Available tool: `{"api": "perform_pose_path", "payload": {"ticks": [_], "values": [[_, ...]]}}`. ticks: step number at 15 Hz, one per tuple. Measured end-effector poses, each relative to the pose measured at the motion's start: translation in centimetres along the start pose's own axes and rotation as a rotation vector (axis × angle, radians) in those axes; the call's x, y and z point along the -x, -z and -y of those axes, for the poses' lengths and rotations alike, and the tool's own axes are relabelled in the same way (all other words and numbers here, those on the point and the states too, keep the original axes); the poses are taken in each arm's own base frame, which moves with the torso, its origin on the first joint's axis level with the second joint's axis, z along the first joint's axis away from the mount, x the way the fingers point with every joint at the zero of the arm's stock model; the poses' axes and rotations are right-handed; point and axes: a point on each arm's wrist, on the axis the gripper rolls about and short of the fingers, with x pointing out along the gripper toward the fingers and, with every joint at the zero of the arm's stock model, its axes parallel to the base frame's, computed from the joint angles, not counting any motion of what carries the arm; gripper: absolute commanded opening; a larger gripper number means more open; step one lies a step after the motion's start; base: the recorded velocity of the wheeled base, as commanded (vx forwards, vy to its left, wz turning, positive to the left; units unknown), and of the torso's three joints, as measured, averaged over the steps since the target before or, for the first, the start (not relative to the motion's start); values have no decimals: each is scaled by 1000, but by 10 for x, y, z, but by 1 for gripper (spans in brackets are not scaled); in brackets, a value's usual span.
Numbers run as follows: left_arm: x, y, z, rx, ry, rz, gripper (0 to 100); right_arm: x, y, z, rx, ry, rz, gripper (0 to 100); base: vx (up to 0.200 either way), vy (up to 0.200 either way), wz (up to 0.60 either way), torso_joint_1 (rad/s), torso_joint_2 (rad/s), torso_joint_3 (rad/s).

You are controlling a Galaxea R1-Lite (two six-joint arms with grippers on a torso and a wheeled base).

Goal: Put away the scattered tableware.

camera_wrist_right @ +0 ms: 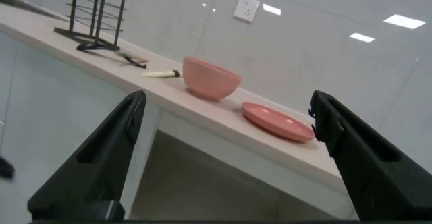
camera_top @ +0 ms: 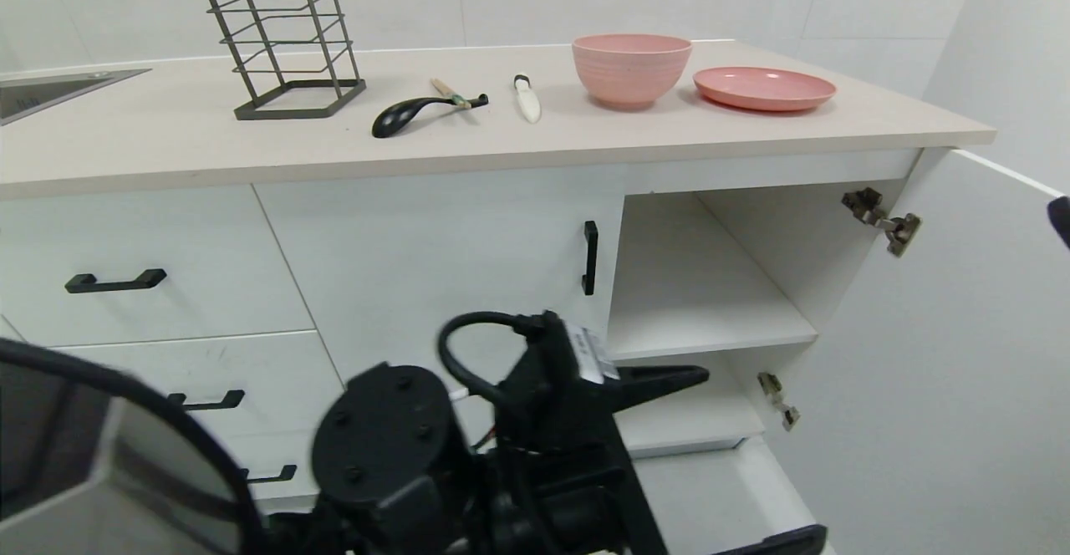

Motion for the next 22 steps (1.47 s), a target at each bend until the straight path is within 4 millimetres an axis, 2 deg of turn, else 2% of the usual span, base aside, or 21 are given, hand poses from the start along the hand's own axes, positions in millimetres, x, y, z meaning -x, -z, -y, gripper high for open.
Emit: {"api": "perform_pose_path", "payload": {"ticks": [2,5,7,9,12,14,16,17,19,20,22], "values": [[49,-32,-1,-36,-81,52,100,7,11,-9,-44,-27,-46,100,0,0,0,0,0,0],[131,-64,-5,-124,-300,118,100,28,23,-28,-107,-74,-111,100,0,0,0,0,0,0],[184,-77,1,-199,-498,154,100,42,12,-33,-84,-63,-74,100,0,0,0,0,0,0],[220,-83,20,-249,-647,164,100,61,0,-40,-63,-48,-66,100,0,0,0,0,0,0],[253,-70,60,-219,-771,98,100,102,-2,-64,-101,-58,-155,100,0,0,0,0,0,0],[269,-50,90,-162,-820,33,100,136,18,-85,-201,-19,-342,100,0,0,0,0,0,0],[282,-33,116,-193,-887,42,100,162,38,-99,-244,165,-536,100,0,0,0,0,0,0],[287,-21,122,-187,-946,24,100,169,43,-102,-238,239,-584,100,0,0,0,0,0,0],[294,8,125,-118,-1078,-107,100,174,42,-102,-208,356,-567,100,0,0,0,0,0,0],[297,16,126,-116,-1144,-147,100,176,43,-102,-217,385,-572,100,0,0,0,0,0,0],[298,17,127,-166,-1214,-146,100,177,44,-103,-223,405,-571,100,0,0,0,0,0,0]]}}
